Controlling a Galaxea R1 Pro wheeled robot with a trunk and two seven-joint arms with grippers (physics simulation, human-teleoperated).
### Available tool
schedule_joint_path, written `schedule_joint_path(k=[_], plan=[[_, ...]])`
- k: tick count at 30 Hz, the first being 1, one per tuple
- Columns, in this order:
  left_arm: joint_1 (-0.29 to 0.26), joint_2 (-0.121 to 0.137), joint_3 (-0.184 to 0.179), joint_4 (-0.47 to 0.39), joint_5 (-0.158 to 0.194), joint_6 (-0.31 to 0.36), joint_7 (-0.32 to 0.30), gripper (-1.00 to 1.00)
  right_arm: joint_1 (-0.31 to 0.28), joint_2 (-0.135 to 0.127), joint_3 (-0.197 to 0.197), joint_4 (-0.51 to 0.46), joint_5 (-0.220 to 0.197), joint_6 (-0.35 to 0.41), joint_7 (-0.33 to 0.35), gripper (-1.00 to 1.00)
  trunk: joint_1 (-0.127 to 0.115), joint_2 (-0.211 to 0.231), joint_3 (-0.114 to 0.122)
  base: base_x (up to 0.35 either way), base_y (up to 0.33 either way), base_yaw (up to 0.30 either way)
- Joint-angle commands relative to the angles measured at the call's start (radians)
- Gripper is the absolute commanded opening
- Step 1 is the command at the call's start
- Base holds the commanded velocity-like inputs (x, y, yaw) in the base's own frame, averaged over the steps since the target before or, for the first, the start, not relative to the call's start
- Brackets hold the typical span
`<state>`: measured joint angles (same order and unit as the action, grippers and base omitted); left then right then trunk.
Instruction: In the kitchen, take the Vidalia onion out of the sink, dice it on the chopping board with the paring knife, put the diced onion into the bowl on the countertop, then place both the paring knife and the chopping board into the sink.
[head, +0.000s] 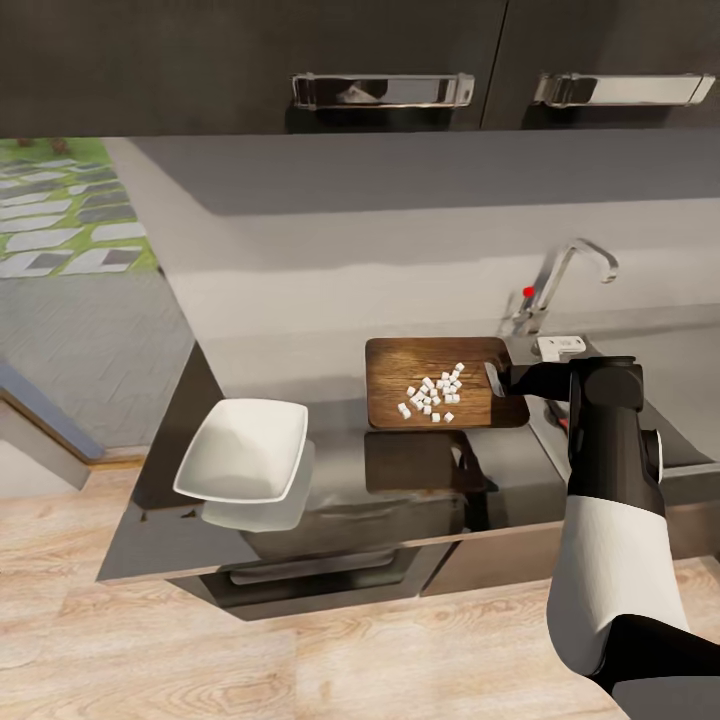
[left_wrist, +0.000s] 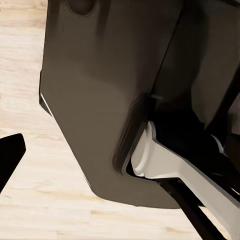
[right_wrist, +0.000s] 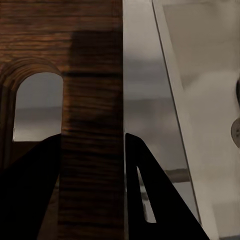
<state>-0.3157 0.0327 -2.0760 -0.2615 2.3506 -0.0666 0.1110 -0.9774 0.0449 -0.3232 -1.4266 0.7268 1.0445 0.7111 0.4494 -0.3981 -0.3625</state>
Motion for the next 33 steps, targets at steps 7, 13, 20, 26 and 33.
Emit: schedule_joint_path(k=[7,13,20,26,33], plan=[[-0.002,0.001,-0.007,-0.005,0.006,-0.005,0.006,1.00,-0.001,0.001,-0.002,-0.001,0.008,0.003,0.010,-1.00,0.001,-0.002,-0.001,0.000,0.222,0.000],[-0.002,0.001,-0.007,-0.005,0.006,-0.006,0.006,1.00,-0.001,0.001,-0.002,0.000,0.008,0.003,0.010,-1.00,0.001,-0.002,-0.001,0.000,0.094,0.000],[-0.002,0.001,-0.007,-0.005,0.006,-0.006,0.006,1.00,-0.001,0.001,-0.002,0.000,0.008,0.003,0.010,-1.00,0.001,-0.002,-0.001,0.000,0.009,0.000],[-0.002,0.001,-0.007,-0.005,0.006,-0.005,0.006,1.00,-0.001,0.001,-0.002,0.000,0.008,0.003,0.010,-1.00,0.001,-0.002,-0.001,0.000,0.171,0.000],[-0.002,0.001,-0.007,-0.005,0.006,-0.005,0.006,1.00,-0.001,0.001,-0.002,0.000,0.008,0.003,0.010,-1.00,0.001,-0.002,-0.001,0.000,0.184,0.000]])
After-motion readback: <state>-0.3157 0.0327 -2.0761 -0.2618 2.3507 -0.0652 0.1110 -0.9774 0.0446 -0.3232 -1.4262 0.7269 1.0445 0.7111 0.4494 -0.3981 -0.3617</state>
